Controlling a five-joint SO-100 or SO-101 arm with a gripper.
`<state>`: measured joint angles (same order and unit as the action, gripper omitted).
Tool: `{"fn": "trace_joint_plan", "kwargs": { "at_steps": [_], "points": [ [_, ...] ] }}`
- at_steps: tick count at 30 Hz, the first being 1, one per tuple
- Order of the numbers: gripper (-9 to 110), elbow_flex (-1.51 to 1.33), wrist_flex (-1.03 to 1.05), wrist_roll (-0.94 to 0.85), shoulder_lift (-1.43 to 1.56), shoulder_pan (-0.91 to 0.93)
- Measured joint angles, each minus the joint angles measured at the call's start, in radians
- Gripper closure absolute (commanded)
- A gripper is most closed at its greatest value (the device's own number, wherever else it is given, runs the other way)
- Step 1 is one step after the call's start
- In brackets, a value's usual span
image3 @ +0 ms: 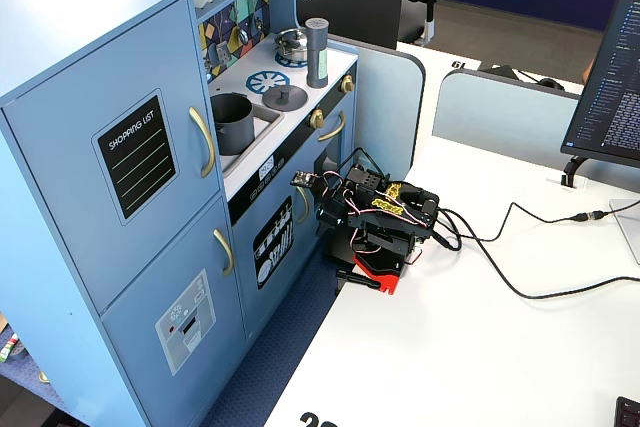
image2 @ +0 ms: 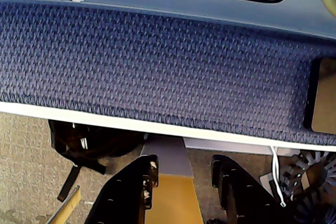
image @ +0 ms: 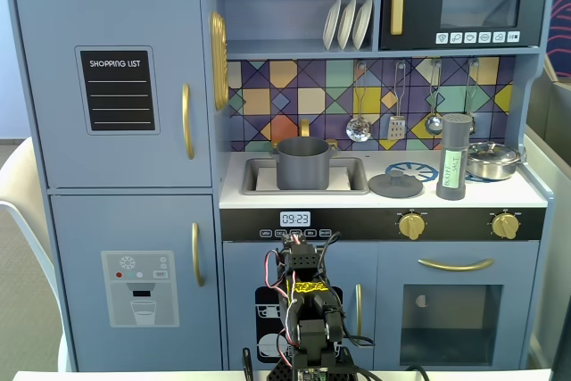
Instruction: Put salt in the gray recipient
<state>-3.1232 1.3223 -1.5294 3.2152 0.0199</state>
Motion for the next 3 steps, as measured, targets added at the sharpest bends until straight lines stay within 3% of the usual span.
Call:
{"fn": "trace_joint_plan", "kwargs": {
  "at_steps": [3],
  "points": [
    [95, 0.0, 0.0, 0.0, 0.0, 0.0]
  ]
}}
